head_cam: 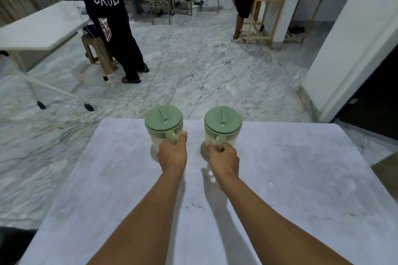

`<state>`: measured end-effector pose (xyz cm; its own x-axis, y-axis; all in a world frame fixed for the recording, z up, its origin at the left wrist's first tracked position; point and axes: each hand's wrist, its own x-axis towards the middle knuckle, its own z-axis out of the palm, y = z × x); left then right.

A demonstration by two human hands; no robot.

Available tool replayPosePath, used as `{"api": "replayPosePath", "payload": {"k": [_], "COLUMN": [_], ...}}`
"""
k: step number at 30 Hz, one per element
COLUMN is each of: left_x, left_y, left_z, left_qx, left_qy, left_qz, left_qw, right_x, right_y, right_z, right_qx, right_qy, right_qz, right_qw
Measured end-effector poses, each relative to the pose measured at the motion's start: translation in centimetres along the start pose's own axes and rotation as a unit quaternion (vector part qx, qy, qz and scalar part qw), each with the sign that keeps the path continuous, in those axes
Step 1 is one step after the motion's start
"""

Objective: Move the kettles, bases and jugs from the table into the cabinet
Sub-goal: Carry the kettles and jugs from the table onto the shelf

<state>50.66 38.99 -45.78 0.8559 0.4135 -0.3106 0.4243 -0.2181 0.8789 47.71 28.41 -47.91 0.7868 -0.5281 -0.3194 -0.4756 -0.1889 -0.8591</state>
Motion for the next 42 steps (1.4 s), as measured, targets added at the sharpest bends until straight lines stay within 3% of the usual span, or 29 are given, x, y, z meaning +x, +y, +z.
{"api": "replayPosePath", "payload": {"k": [4, 10, 14, 19, 24, 28, 30, 34, 37, 42], "left_x": [-0.5, -5.3, -12.0, -23.0, -36.3, -48.0, -53.5, -62.9, -68.8, -77.1], "left_y": [1.3, 6.2, 10.0, 13.0, 14.3, 13.9, 13.4, 11.5, 9.4, 6.9], "left_z": [-0.8, -2.6, -4.2, -6.1, -6.1, -6.7, -7.1, -6.9, -6.3, -2.2], "left_qx": [-0.022, -0.088, -0.128, -0.164, -0.192, -0.231, -0.250, -0.228, -0.210, -0.190], "left_qy": [-0.008, -0.063, -0.128, -0.226, -0.380, -0.527, -0.590, -0.650, -0.693, -0.713], "left_qz": [0.028, 0.097, 0.169, 0.251, 0.286, 0.263, 0.239, 0.265, 0.279, 0.314], "left_qw": [0.999, 0.989, 0.969, 0.927, 0.858, 0.774, 0.730, 0.675, 0.630, 0.598], "right_x": [-0.6, -5.3, -11.2, -21.4, -32.2, -40.6, -44.4, -50.7, -54.3, -56.5], "right_y": [-1.1, -4.3, -6.0, -6.3, -5.0, -2.1, -0.4, 3.4, 6.4, 12.0], "right_z": [-1.7, -6.6, -12.7, -22.4, -33.4, -41.5, -44.8, -50.6, -54.2, -60.5], "right_qx": [0.029, 0.103, 0.160, 0.182, 0.158, 0.140, 0.132, 0.133, 0.133, 0.126], "right_qy": [0.014, 0.104, 0.201, 0.362, 0.536, 0.661, 0.707, 0.763, 0.787, 0.782], "right_qz": [0.002, -0.009, -0.044, -0.089, -0.099, -0.084, -0.082, -0.081, -0.076, -0.080], "right_qw": [0.999, 0.989, 0.965, 0.910, 0.824, 0.733, 0.690, 0.627, 0.598, 0.605]}}
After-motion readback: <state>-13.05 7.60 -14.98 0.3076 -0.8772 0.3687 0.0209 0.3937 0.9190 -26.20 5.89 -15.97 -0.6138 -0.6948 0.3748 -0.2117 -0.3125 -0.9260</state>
